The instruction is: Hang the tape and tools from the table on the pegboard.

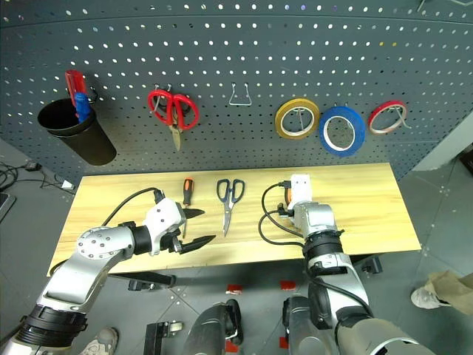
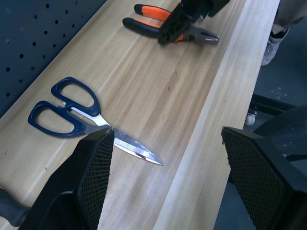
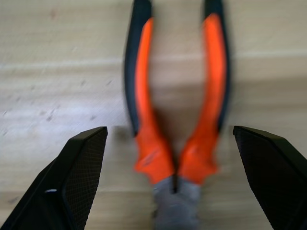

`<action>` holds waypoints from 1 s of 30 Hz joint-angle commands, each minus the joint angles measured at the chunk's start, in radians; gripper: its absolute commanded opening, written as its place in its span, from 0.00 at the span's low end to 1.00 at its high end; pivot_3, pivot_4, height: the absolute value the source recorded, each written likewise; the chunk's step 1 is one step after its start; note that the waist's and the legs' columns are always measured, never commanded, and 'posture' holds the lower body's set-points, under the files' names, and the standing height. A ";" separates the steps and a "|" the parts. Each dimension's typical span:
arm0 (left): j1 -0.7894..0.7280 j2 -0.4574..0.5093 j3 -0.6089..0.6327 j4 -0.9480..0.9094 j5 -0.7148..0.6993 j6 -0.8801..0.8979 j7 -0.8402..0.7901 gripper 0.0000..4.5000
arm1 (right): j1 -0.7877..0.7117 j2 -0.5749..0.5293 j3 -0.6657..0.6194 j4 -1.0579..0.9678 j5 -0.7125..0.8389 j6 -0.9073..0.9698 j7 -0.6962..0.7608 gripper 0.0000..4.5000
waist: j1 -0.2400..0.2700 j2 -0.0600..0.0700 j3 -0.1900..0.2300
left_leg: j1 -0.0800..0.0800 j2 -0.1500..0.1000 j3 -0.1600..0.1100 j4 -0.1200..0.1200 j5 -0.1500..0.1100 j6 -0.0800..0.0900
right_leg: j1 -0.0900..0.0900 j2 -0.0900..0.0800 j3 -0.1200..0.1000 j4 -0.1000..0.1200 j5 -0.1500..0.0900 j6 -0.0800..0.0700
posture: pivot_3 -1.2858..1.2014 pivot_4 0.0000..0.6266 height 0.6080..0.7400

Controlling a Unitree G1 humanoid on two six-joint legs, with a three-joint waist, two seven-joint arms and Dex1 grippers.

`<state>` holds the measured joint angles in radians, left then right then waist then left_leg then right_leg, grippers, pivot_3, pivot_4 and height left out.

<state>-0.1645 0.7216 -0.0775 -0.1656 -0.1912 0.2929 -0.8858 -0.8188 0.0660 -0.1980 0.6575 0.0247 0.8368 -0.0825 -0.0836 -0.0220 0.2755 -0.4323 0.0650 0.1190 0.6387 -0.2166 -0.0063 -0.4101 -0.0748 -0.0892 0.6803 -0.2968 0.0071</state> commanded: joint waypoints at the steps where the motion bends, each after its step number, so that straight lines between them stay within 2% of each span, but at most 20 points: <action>1: -0.008 0.000 0.002 -0.029 0.004 -0.008 -0.003 0.84 | -0.038 -0.008 -0.008 0.042 0.022 -0.033 -0.012 0.99 | 0.000 0.000 0.000 | 0.000 0.000 0.000 0.000 0.000 0.000 | 0.000 0.000 0.000 0.000 0.000 0.000 | 0.47 0.50 1.00; 7: -0.005 -0.009 0.005 -0.029 -0.007 0.000 -0.002 0.84 | -0.046 -0.023 0.009 0.095 0.013 -0.084 -0.014 0.99 | 0.000 0.000 0.000 | 0.000 0.000 0.000 -0.001 0.000 0.000 | 0.000 0.000 0.000 0.000 0.000 0.000 | 0.47 0.50 1.00; 11: -0.006 -0.030 0.021 -0.026 -0.030 0.019 0.009 0.84 | -0.044 -0.027 0.027 0.101 0.005 -0.106 -0.012 0.81 | 0.000 0.000 0.001 | 0.000 0.000 0.000 -0.001 0.000 0.000 | 0.000 0.000 0.000 0.000 0.000 0.000 | 0.47 0.50 1.00; 14: -0.004 -0.036 0.027 -0.022 -0.029 0.018 0.010 0.84 | -0.041 -0.029 0.042 0.095 0.000 -0.107 -0.008 0.58 | -0.001 0.000 0.001 | 0.000 0.000 0.000 -0.001 0.000 0.000 | 0.000 0.000 0.000 0.000 0.000 0.000 | 0.47 0.50 1.00; 16: 0.000 -0.044 0.039 -0.023 -0.043 0.028 0.012 0.84 | -0.020 -0.026 0.073 0.043 -0.007 -0.098 0.009 0.56 | -0.001 0.000 0.001 | 0.000 0.000 0.000 -0.001 0.000 0.000 | 0.000 0.000 0.000 0.000 0.000 0.000 | 0.47 0.49 1.00; 19: 0.009 -0.059 0.073 -0.031 -0.066 0.027 0.031 0.84 | 0.044 -0.027 0.143 -0.112 -0.029 -0.070 0.033 0.56 | -0.001 0.000 0.003 | 0.000 0.000 0.000 -0.002 0.000 0.000 | 0.000 0.000 0.000 -0.001 0.000 0.000 | 0.47 0.49 1.00; 24: 0.061 -0.108 0.159 -0.083 -0.108 -0.004 0.096 0.84 | 0.239 -0.059 0.283 -0.515 -0.075 -0.037 0.070 0.56 | 0.000 0.000 0.004 | 0.000 0.000 0.001 -0.005 0.000 0.000 | -0.001 0.000 0.001 -0.002 -0.001 0.001 | 0.46 0.48 1.00; 27: 0.110 -0.153 0.234 -0.171 -0.194 0.024 0.136 0.84 | 0.354 -0.083 0.371 -0.829 -0.098 -0.097 0.097 0.56 | 0.000 -0.001 0.004 | -0.001 0.000 0.001 -0.006 0.000 0.000 | -0.002 -0.001 0.001 -0.003 -0.001 0.002 | 0.46 0.47 1.00; 30: 0.135 -0.191 0.278 -0.243 -0.251 0.062 0.191 0.84 | 0.374 -0.060 0.407 -1.002 -0.096 -0.178 0.096 0.56 | -0.004 -0.001 0.004 | -0.001 0.000 0.001 -0.007 0.000 -0.001 | -0.003 0.000 0.001 -0.002 -0.001 0.002 | 0.46 0.47 1.00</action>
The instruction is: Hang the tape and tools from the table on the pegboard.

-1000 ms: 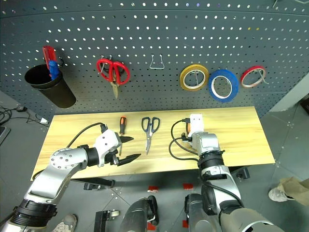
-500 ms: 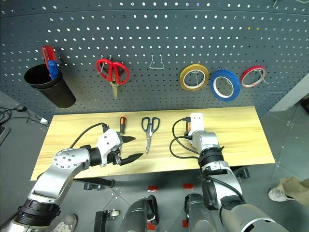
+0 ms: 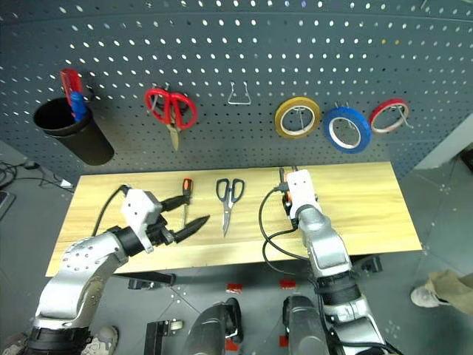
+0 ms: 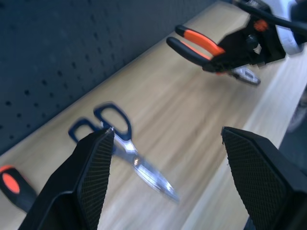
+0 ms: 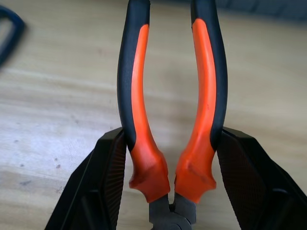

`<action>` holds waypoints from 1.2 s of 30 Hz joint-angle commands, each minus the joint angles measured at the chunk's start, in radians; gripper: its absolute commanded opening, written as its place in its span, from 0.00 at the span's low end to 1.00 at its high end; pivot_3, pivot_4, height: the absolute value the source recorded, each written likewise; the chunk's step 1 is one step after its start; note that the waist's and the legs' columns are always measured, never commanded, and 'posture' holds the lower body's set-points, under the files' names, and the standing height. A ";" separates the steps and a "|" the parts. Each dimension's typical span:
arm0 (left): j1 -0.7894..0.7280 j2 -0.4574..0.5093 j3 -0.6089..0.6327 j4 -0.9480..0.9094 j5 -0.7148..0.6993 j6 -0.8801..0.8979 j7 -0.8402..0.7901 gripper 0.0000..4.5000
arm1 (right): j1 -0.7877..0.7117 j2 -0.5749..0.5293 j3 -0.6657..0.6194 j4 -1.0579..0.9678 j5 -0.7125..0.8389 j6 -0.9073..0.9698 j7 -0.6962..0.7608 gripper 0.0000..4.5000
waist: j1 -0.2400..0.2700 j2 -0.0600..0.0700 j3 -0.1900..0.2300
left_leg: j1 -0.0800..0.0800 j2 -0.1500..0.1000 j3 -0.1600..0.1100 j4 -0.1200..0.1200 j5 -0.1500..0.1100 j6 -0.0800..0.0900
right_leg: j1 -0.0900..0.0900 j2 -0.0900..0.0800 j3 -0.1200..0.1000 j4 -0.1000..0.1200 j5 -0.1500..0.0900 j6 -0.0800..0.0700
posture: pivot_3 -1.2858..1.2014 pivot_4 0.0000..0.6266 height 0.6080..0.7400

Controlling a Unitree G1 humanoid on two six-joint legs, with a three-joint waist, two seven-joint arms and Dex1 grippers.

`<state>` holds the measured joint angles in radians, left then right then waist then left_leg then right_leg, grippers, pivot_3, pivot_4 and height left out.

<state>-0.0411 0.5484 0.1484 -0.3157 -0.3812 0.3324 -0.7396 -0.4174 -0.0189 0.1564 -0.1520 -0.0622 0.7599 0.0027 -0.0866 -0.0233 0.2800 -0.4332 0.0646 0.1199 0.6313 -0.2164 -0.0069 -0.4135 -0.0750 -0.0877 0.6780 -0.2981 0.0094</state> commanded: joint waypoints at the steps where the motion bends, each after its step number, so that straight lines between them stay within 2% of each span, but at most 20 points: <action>1: 0.015 -0.034 0.068 -0.118 -0.085 0.035 0.068 0.84 | -0.045 0.032 0.072 -0.225 -0.012 -0.148 0.015 0.56 | -0.002 0.000 0.000 | 0.000 0.000 0.000 0.000 0.001 -0.001 | 0.000 0.000 0.000 0.001 0.000 0.000 | 0.46 0.47 1.00; 6: 0.005 -0.052 0.088 -0.192 -0.128 0.094 0.147 0.84 | -0.198 0.062 0.118 -0.228 -0.026 -0.333 0.041 0.56 | -0.001 -0.001 0.000 | 0.001 0.001 -0.002 -0.001 0.002 -0.003 | -0.001 0.003 -0.001 0.003 0.000 0.000 | 0.46 0.46 1.00; 10: -0.046 -0.070 0.107 -0.179 -0.168 0.143 0.214 0.84 | -0.348 0.095 0.081 -0.086 -0.028 -0.457 0.027 0.56 | 0.004 -0.003 0.000 | 0.001 0.000 -0.003 0.000 0.003 -0.004 | 0.000 0.003 -0.002 0.003 0.001 0.000 | 0.47 0.44 1.00; 14: -0.081 -0.064 0.091 -0.159 -0.160 0.173 0.238 0.84 | -0.529 0.103 0.036 0.145 -0.045 -0.594 -0.006 0.56 | 0.004 -0.005 0.000 | 0.001 0.000 -0.002 0.002 0.003 -0.004 | 0.001 0.002 -0.002 0.002 0.001 -0.001 | 0.47 0.44 1.00; 18: -0.149 -0.058 0.078 -0.138 -0.138 0.213 0.283 0.84 | -0.639 0.091 0.013 0.333 -0.065 -0.722 -0.035 0.56 | 0.005 -0.007 0.001 | 0.001 0.000 -0.003 0.002 0.003 -0.004 | 0.001 0.002 -0.003 0.002 0.001 -0.001 | 0.47 0.45 1.00; 28: -0.322 0.013 -0.020 -0.110 -0.069 0.255 0.265 0.84 | -0.779 0.065 -0.012 0.713 -0.109 -0.980 -0.111 0.56 | 0.008 -0.008 0.003 | 0.001 0.001 -0.002 0.002 0.003 -0.004 | 0.001 0.002 -0.002 0.002 0.001 -0.001 | 0.49 0.46 1.00; 36: -0.343 0.011 -0.035 -0.071 -0.038 0.227 0.252 0.84 | -0.842 0.076 -0.030 0.960 -0.125 -1.098 -0.177 0.56 | 0.009 -0.008 0.003 | 0.001 0.001 -0.002 0.002 0.003 -0.004 | 0.001 0.002 -0.002 0.002 0.001 -0.001 | 0.49 0.45 1.00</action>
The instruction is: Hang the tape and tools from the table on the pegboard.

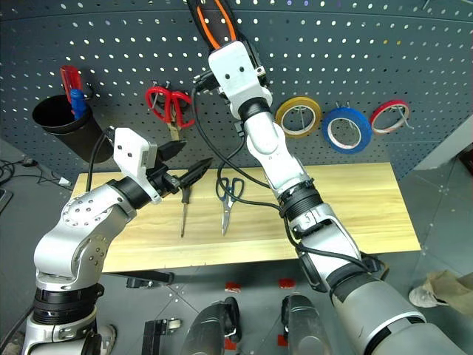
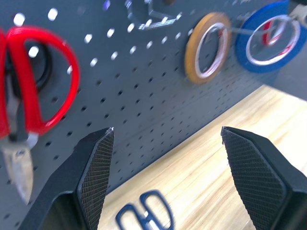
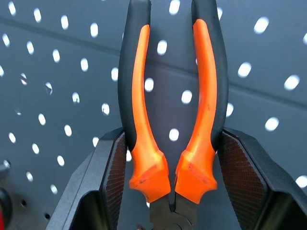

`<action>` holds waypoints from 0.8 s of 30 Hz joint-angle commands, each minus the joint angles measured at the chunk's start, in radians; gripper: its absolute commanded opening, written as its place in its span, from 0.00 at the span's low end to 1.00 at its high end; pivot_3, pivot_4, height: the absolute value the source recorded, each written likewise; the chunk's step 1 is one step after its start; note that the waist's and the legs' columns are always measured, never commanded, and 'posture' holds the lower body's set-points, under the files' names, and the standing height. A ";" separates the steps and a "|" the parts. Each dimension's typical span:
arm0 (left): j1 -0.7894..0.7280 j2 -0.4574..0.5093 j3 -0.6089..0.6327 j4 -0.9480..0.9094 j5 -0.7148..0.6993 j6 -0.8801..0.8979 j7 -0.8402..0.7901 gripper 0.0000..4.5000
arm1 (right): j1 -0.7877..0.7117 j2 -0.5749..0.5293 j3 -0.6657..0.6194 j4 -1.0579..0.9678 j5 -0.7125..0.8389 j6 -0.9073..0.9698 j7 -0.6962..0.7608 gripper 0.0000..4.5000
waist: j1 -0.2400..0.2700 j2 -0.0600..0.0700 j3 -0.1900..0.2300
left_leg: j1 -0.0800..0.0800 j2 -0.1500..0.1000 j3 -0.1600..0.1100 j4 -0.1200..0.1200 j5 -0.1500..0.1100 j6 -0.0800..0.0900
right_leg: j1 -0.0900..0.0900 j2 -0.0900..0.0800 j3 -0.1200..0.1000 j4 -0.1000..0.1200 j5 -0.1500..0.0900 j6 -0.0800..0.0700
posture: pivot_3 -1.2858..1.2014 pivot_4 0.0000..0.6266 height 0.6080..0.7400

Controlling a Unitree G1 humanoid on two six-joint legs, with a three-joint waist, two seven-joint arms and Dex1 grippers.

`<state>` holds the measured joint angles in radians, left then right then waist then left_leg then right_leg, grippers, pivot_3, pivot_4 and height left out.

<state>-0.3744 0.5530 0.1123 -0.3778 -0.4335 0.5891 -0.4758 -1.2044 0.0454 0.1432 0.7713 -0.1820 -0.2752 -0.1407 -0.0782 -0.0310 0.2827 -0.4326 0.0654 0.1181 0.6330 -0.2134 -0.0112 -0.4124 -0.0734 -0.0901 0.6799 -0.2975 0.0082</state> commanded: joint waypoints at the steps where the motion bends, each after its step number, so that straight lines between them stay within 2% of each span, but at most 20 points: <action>1: -0.010 0.005 0.003 -0.003 0.018 -0.035 -0.014 0.84 | -0.061 0.015 -0.018 0.063 -0.008 -0.073 -0.045 0.56 | 0.002 0.000 0.000 | 0.000 0.000 0.000 0.000 0.000 0.000 | 0.000 0.000 0.000 0.000 0.000 0.000 | 0.49 0.46 1.00; 6: -0.007 -0.001 0.005 0.014 0.030 -0.052 -0.020 0.84 | -0.067 0.024 -0.016 0.146 -0.020 -0.102 -0.084 0.56 | 0.006 0.000 0.000 | 0.000 0.000 0.000 0.002 0.000 0.000 | 0.000 0.000 0.000 0.001 0.000 0.000 | 0.49 0.46 1.00; 8: 0.005 -0.006 -0.001 0.020 0.040 -0.064 -0.021 0.84 | -0.025 0.024 -0.001 0.152 -0.036 -0.107 -0.092 0.56 | 0.011 0.000 0.000 | 0.000 0.000 0.000 0.002 0.000 0.000 | 0.001 0.000 0.000 0.002 0.000 0.000 | 0.49 0.46 1.00; 16: 0.062 -0.022 0.006 0.032 0.069 -0.089 -0.003 0.84 | 0.124 0.023 0.009 0.039 -0.051 -0.054 -0.068 0.56 | 0.023 0.000 0.000 | 0.000 0.000 -0.001 0.003 0.000 0.000 | 0.001 0.000 0.000 0.001 0.000 0.000 | 0.49 0.45 1.00; 23: 0.079 -0.045 0.004 0.059 0.083 -0.089 0.003 0.84 | 0.219 0.054 -0.026 -0.122 0.068 0.151 0.097 0.56 | 0.025 0.000 -0.001 | 0.000 0.000 -0.002 0.004 0.000 0.000 | 0.003 0.000 -0.001 0.001 0.000 0.000 | 0.48 0.44 1.00; 24: 0.080 -0.050 0.005 0.063 0.084 -0.088 0.005 0.84 | 0.234 0.054 -0.025 -0.148 0.076 0.179 0.119 0.64 | 0.024 0.000 -0.001 | 0.000 0.000 -0.002 0.004 0.000 0.000 | 0.003 0.000 -0.001 0.001 0.000 0.000 | 0.48 0.44 1.00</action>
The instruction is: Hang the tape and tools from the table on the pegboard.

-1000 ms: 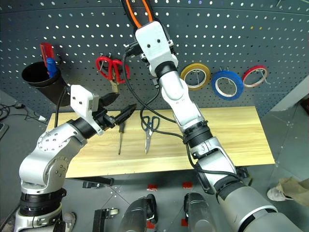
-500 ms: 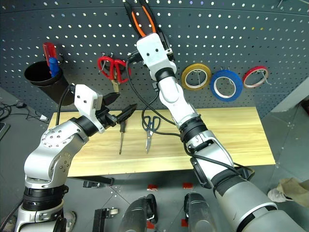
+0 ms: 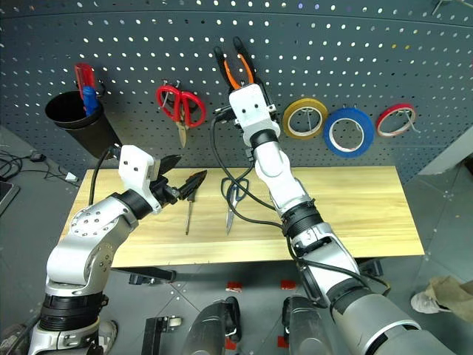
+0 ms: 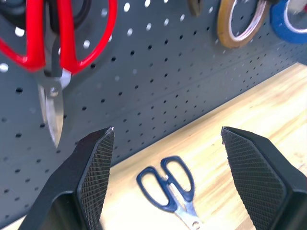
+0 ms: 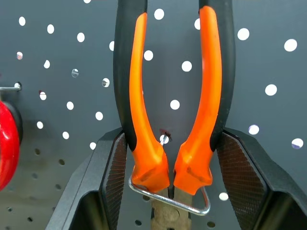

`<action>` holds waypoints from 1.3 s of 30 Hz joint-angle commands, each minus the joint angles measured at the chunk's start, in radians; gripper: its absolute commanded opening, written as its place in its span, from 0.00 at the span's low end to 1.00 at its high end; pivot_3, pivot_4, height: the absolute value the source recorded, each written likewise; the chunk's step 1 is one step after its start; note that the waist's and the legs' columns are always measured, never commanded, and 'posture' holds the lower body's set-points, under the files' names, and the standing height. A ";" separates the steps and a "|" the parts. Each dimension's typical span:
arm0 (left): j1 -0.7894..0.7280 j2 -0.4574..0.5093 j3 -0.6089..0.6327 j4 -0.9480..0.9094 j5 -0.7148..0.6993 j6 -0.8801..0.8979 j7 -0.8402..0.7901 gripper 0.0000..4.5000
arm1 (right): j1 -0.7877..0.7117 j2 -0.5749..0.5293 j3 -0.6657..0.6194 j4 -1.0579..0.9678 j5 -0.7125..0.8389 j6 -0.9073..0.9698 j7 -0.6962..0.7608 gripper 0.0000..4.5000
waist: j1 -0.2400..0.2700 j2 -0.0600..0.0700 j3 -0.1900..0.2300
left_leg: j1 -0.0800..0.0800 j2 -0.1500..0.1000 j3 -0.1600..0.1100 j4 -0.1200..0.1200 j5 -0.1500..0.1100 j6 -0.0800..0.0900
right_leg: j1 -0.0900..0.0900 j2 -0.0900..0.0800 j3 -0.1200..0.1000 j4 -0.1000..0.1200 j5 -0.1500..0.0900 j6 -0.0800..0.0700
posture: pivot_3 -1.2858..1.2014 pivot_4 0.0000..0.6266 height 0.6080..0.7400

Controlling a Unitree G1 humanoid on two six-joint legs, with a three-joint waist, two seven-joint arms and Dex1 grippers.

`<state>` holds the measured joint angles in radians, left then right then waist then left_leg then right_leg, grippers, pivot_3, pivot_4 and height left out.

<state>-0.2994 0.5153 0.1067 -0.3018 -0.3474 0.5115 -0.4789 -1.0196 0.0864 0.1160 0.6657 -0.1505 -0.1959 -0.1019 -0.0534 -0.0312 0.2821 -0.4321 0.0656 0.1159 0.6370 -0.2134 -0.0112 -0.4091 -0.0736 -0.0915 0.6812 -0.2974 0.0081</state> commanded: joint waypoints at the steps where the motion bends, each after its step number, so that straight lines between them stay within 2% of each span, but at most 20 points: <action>1: 0.007 -0.018 0.012 -0.010 -0.003 -0.010 0.011 0.84 | 0.066 0.013 0.003 -0.072 0.054 0.128 0.100 0.72 | -0.001 0.000 -0.001 | 0.000 0.000 0.000 0.000 0.000 0.000 | 0.000 0.000 0.000 0.000 0.000 0.000 | 0.48 0.44 1.00; 3: 0.009 -0.028 0.014 -0.004 -0.003 -0.004 0.020 0.84 | 0.097 0.009 0.004 -0.131 0.066 0.185 0.136 0.84 | -0.002 -0.001 -0.001 | 0.001 0.000 -0.001 0.000 0.000 0.000 | 0.001 0.000 -0.001 0.000 0.000 0.000 | 0.48 0.44 1.00; 5: 0.010 -0.030 0.012 0.005 0.005 -0.004 0.025 0.92 | 0.116 0.008 0.007 -0.170 0.080 0.234 0.172 0.99 | -0.002 -0.001 -0.001 | 0.001 0.000 -0.001 0.001 0.000 0.000 | 0.001 0.000 -0.001 0.001 0.000 0.000 | 0.48 0.44 1.00; 6: 0.012 -0.034 0.012 0.009 0.002 -0.001 0.023 0.96 | 0.137 0.005 0.011 -0.204 0.088 0.271 0.197 1.00 | -0.004 -0.001 -0.001 | 0.001 0.000 -0.001 0.001 0.000 0.000 | 0.001 0.000 -0.001 0.001 0.000 0.000 | 0.48 0.44 1.00; 7: 0.014 -0.038 0.010 0.011 -0.002 0.003 0.023 0.99 | 0.161 0.002 0.015 -0.242 0.094 0.306 0.218 1.00 | -0.004 -0.001 -0.001 | 0.001 0.000 -0.001 0.001 0.000 0.000 | 0.001 0.000 -0.001 0.001 0.000 0.000 | 0.48 0.44 1.00; 14: 0.017 -0.089 -0.050 0.060 0.049 0.134 0.124 0.99 | 0.405 -0.084 0.082 -0.635 0.191 0.575 0.438 1.00 | 0.001 -0.001 -0.001 | 0.000 0.000 -0.001 0.001 0.000 0.000 | 0.001 0.000 -0.001 0.000 0.000 0.000 | 0.47 0.44 1.00; 20: -0.025 -0.194 -0.136 0.162 0.105 0.299 0.233 0.99 | 0.641 -0.281 0.162 -0.909 0.277 0.770 0.639 1.00 | 0.006 -0.001 -0.001 | 0.000 -0.001 -0.003 0.004 -0.001 0.001 | 0.002 0.000 -0.002 0.001 0.000 0.000 | 0.47 0.45 1.00; 26: -0.121 -0.301 -0.152 0.367 0.150 0.310 0.306 0.99 | 0.788 -0.367 0.170 -1.062 0.301 0.882 0.642 1.00 | 0.002 -0.002 0.000 | 0.000 0.000 -0.004 0.006 -0.001 0.001 | 0.003 0.001 -0.003 0.002 0.000 0.000 | 0.45 0.47 1.00; 36: -0.288 -0.370 -0.208 0.757 0.266 0.218 0.342 0.99 | 0.805 -0.371 0.189 -1.151 0.344 0.968 0.637 1.00 | -0.003 -0.003 0.000 | 0.000 -0.001 -0.004 0.006 -0.001 0.001 | 0.003 0.002 -0.003 0.001 0.000 0.000 | 0.44 0.49 1.00; 39: -0.310 -0.380 -0.194 0.824 0.270 0.199 0.332 0.86 | 0.802 -0.369 0.179 -1.157 0.358 0.985 0.630 1.00 | -0.003 -0.003 0.000 | 0.000 -0.001 -0.004 0.007 -0.001 0.002 | 0.003 0.001 -0.003 0.001 0.000 0.000 | 0.44 0.49 1.00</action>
<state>-0.6151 0.1477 -0.0903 0.4833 -0.0845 0.7170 -0.1412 -0.2159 -0.2850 0.2990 -0.4382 0.1818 0.7829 0.5294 -0.0567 -0.0338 0.2825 -0.4318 0.0645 0.1119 0.6437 -0.2144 -0.0096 -0.4058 -0.0725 -0.0941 0.6822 -0.2971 0.0082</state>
